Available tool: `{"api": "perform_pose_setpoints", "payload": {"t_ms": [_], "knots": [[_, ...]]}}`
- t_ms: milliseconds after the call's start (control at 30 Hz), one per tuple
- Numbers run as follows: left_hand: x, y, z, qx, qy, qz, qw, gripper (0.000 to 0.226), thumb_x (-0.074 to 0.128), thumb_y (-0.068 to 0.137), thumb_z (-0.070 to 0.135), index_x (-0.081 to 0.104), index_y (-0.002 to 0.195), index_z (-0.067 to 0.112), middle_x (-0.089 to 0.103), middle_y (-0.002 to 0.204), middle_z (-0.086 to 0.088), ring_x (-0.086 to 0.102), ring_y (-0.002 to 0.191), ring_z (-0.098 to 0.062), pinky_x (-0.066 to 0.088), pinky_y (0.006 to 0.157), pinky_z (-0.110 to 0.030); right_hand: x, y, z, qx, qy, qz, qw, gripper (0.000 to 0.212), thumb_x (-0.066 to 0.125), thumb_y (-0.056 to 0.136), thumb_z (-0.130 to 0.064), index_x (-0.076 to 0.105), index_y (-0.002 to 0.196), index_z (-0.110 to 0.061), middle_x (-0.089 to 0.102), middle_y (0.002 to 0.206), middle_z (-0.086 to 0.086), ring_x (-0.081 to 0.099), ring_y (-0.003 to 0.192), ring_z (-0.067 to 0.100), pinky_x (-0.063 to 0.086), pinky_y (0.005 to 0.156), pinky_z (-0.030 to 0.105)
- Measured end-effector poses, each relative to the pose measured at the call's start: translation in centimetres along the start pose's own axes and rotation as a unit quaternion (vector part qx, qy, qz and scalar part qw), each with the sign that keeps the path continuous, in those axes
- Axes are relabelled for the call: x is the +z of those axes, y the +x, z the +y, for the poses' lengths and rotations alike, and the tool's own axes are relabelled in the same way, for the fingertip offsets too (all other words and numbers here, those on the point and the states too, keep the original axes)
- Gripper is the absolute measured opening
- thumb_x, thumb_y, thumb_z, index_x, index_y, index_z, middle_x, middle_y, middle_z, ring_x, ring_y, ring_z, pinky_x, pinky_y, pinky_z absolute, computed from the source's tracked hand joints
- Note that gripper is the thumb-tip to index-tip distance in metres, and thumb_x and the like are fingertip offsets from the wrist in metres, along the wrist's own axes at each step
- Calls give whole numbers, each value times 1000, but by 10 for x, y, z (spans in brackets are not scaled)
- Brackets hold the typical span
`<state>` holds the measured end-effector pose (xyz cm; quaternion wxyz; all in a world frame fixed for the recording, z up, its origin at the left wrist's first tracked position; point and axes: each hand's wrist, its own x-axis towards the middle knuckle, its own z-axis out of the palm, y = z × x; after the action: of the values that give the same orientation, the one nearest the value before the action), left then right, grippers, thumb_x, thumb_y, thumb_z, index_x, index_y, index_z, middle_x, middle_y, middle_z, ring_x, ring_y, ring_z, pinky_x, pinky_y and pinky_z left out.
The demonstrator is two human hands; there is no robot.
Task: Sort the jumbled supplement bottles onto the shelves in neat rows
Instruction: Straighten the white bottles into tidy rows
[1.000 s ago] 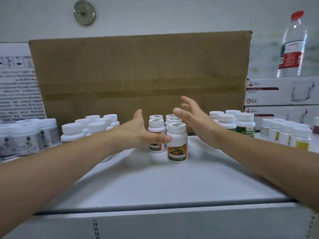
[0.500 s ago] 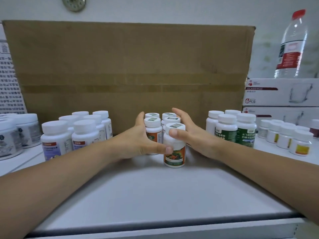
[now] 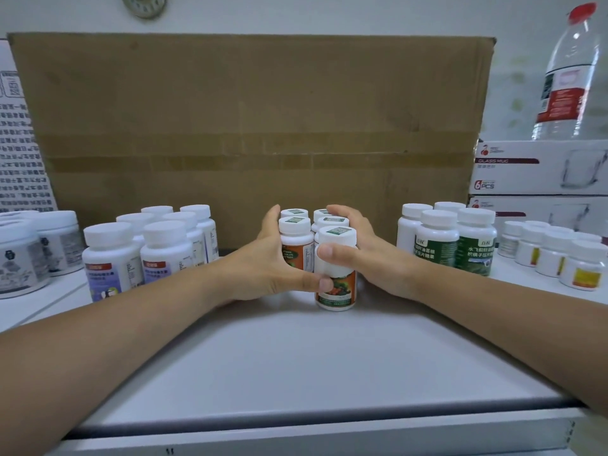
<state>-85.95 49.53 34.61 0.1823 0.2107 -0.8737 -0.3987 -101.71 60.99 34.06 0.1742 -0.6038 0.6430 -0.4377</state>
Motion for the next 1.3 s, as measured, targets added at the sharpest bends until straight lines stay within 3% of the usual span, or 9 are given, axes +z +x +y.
{"api": "perform_pose_setpoints", "payload": {"t_ms": [233,333,467,633,767,867,1067,1200,1300], "knots": [[0,3,-3,7,-10,2,1000,142,85,64,35,-27,150,24,31,153,18,37,132,1,31,95,-11,0,2,2,6,13,-25,1000,114,58,53,-74,3,149,-43,19,155,-16,41,133,12,48,81,22],[1,3,-4,8,-15,5,1000,140,85,66,33,-26,151,24,32,151,18,39,130,1,36,86,-6,0,1,1,7,12,-22,1000,115,57,53,-74,3,149,-43,19,154,-16,41,133,12,48,84,23],[1,2,-2,12,-18,7,1000,148,82,52,44,-25,151,24,32,151,19,38,132,0,34,90,-7,-1,1,3,5,14,-20,1000,113,58,54,-73,5,148,-43,20,154,-16,41,133,12,48,90,27],[0,6,-8,17,-13,-3,1000,157,89,47,55,-25,150,27,33,152,20,37,136,-1,31,107,-20,-1,2,4,-2,19,-19,1000,114,59,54,-72,6,150,-39,21,154,-13,39,135,11,38,104,27],[1,8,-9,24,-13,-5,1000,151,88,50,49,-24,150,28,32,151,19,39,134,-1,33,103,-18,-2,2,4,-2,14,-13,1000,115,60,54,-73,7,150,-37,23,154,-12,39,135,11,39,107,31],[1,8,-9,29,-7,-2,1000,153,87,47,54,-22,151,28,31,153,18,38,135,-2,32,108,-22,-3,3,5,-2,6,-12,1000,116,60,54,-73,7,150,-36,24,154,-12,39,135,12,38,109,33],[0,8,-11,26,21,16,999,162,85,32,71,-16,152,32,24,157,14,32,140,-7,30,117,-33,-3,3,3,-3,5,-11,1000,118,60,52,-73,6,151,-36,25,154,-10,42,133,12,40,102,27],[1,7,-10,19,23,22,999,157,84,36,68,-15,153,31,24,157,14,30,141,-6,30,117,-32,-4,3,3,-5,10,-12,1000,120,61,52,-73,5,151,-34,26,155,-9,43,132,10,41,100,23],[2,3,-6,8,21,17,1000,156,88,45,61,-20,152,26,24,157,15,30,140,-4,29,109,-21,-4,1,1,-10,16,-9,1000,117,64,58,-68,4,153,-32,22,157,-9,42,125,3,41,81,7]]}}
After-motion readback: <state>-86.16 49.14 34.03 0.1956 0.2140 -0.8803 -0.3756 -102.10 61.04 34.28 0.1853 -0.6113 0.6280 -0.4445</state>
